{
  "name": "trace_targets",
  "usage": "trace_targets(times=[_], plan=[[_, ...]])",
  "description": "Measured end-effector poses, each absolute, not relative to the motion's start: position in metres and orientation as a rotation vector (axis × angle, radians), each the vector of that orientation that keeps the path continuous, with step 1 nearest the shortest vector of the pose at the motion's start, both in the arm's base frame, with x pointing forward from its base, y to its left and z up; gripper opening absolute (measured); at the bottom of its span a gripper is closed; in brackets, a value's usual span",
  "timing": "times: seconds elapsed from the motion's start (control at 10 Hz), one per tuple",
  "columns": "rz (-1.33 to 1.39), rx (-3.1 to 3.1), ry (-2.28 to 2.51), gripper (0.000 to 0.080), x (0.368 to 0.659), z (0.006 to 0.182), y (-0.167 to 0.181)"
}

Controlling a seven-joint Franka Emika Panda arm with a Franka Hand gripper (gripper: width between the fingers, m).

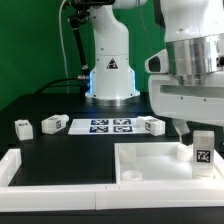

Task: Assemble square table

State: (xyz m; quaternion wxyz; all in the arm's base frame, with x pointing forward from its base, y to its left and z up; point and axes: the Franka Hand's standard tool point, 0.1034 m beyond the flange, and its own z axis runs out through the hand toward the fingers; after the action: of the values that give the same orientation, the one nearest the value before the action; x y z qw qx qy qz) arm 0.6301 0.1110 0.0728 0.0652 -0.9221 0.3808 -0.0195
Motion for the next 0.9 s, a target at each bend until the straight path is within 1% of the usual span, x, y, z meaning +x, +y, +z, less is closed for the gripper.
trace_targets(times=[0.1,0.2,0.3,0.4,0.5,0.6,0.9], plan=[[-0.082,-2.900,0.881,0.0649,0.6299,0.0724,0.1094],[-0.084,-2.917,0.822,0.0649,0.6298,0.0721,0.1097],[-0.081,-2.898,0.886,0.0649,0.6298,0.0721,0.1096],[-0.081,-2.898,0.885,0.0527,0.6298,0.0721,0.1093],[-0.080,-2.893,0.900,0.0372,0.6298,0.0721,0.1095],[-0.069,-2.837,1.052,0.0289,0.6296,0.0720,0.1100],[-0.054,-2.734,1.290,0.0289,0.6295,0.0717,0.1097]])
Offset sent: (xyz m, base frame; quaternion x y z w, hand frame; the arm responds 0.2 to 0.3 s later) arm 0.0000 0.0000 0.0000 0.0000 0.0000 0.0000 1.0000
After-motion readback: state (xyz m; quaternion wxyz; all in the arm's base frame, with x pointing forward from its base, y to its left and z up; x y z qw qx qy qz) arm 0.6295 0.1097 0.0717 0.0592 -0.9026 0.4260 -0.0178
